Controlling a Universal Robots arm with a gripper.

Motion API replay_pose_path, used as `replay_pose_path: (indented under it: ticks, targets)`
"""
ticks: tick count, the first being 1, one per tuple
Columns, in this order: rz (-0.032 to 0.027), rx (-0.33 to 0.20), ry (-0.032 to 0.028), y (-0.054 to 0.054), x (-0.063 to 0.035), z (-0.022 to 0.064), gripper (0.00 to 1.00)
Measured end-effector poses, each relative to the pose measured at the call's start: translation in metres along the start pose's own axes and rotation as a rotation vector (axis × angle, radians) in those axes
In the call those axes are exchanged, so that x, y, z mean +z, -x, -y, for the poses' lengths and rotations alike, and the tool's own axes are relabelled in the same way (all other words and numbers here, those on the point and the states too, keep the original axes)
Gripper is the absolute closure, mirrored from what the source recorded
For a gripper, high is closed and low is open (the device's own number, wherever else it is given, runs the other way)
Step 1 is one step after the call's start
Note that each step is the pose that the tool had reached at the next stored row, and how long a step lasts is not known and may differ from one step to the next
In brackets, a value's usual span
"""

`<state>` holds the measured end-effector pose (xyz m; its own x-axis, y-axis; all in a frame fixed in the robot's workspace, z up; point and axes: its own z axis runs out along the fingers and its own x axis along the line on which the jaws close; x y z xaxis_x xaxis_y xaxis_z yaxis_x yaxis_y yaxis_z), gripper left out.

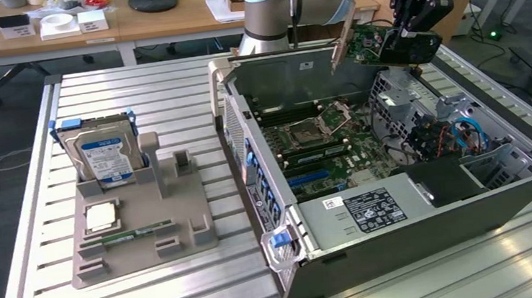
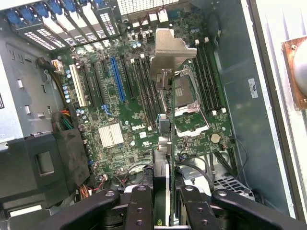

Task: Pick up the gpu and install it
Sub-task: 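Insert the gpu into the slot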

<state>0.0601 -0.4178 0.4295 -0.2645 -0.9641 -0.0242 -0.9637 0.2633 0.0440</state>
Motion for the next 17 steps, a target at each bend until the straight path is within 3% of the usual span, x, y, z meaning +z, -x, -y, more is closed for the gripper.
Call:
replay_pose_path:
  ticks: [17]
  targets:
    - [-0.0018, -0.041, 0.0010, 0.0000, 0.0000, 0.0000, 0.74]
